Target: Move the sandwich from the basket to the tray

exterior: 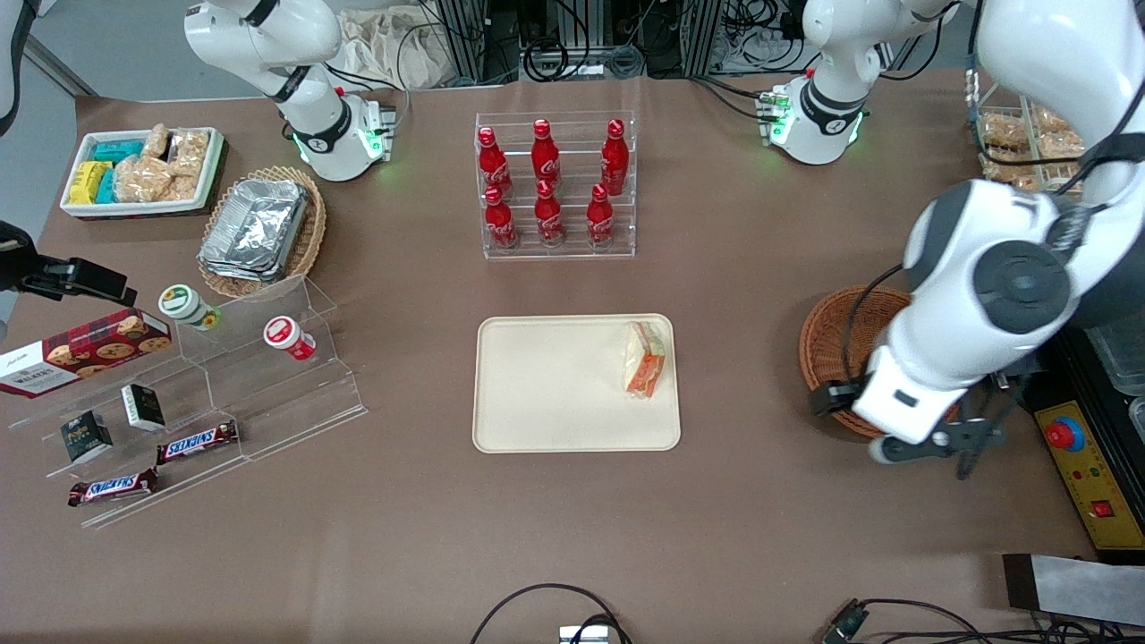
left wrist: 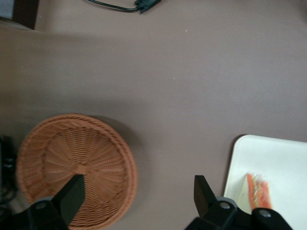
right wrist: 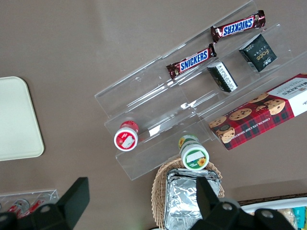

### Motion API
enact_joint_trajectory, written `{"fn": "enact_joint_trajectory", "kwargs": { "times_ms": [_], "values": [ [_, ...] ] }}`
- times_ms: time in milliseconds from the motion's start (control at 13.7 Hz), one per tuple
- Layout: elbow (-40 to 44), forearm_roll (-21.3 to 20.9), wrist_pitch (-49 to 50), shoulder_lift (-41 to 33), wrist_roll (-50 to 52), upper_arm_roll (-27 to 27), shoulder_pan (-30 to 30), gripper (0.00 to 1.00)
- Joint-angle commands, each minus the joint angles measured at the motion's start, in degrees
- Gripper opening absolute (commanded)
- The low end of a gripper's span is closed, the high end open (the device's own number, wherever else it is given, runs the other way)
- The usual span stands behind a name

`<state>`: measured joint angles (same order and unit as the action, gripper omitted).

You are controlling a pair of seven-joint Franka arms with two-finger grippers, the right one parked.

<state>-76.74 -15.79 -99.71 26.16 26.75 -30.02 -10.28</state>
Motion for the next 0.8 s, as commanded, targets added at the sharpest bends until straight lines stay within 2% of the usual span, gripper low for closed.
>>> {"fn": "enact_joint_trajectory", "kwargs": {
  "times_ms": [0, 218, 728],
  "values": [
    [-5.1, 5.8, 0.4, -7.2, -9.1, 7.5, 1.2, 1.00],
    [-8.5, 9.2, 1.2, -11.0, -15.0, 14.4, 4.3, 1.00],
    [-13.3, 10.4, 2.2, -17.1, -18.6, 16.7, 4.7, 1.00]
  ]
}}
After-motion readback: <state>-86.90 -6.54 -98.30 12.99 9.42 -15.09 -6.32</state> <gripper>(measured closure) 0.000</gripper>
